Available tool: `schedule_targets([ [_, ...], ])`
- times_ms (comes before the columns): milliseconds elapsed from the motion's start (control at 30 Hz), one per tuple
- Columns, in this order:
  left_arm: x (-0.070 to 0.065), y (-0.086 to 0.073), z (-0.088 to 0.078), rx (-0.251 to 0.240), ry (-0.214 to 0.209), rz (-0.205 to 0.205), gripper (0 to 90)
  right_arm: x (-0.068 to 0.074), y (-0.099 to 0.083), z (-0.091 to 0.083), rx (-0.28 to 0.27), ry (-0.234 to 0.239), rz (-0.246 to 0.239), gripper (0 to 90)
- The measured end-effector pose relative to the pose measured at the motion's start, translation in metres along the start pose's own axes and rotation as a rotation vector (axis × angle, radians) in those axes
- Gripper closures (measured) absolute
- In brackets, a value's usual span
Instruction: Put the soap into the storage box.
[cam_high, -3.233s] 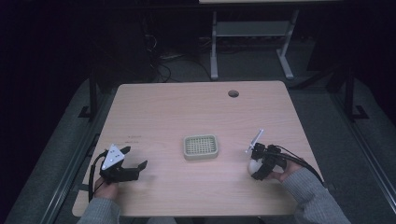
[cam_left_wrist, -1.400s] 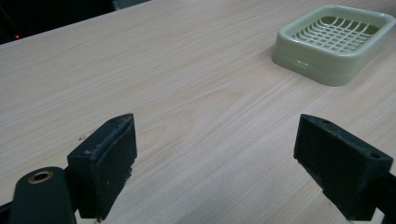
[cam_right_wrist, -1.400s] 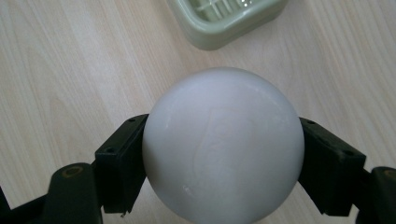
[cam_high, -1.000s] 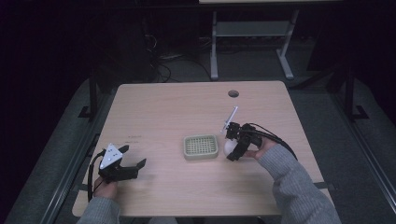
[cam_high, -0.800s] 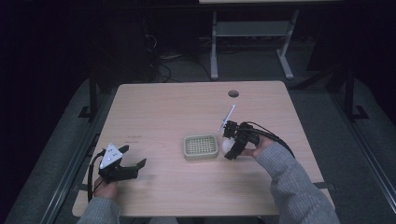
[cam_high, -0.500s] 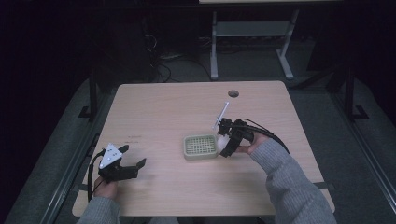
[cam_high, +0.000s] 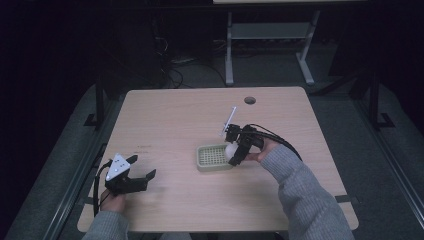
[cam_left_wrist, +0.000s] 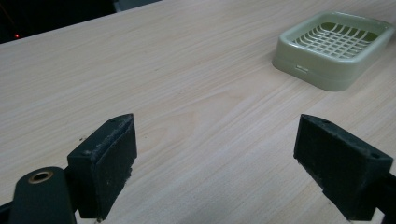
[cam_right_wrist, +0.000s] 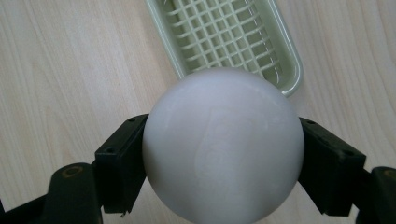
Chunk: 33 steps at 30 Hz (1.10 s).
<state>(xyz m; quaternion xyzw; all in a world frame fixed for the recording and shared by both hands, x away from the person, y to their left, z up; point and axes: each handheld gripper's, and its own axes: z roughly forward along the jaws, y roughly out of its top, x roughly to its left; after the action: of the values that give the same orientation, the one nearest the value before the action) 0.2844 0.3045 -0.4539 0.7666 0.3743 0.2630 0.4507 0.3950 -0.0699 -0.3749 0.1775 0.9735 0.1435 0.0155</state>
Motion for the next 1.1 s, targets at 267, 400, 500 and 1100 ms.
schedule_targets([
  [267,0.0,0.0,0.0,-0.005,0.001,-0.001,12.8,-0.001,0.009,0.002,0.0,0.004,-0.016,23.8],
  [400,0.0,0.0,0.0,-0.005,0.0,-0.001,12.8,-0.001,0.013,0.003,0.0,0.007,-0.016,23.8],
  [500,0.0,0.0,0.0,-0.005,0.001,-0.001,12.9,-0.002,0.015,0.004,-0.006,0.011,-0.015,23.8],
  [1100,0.0,0.0,0.0,-0.009,0.001,-0.002,12.8,-0.004,0.025,0.009,0.003,0.02,-0.028,23.7],
])
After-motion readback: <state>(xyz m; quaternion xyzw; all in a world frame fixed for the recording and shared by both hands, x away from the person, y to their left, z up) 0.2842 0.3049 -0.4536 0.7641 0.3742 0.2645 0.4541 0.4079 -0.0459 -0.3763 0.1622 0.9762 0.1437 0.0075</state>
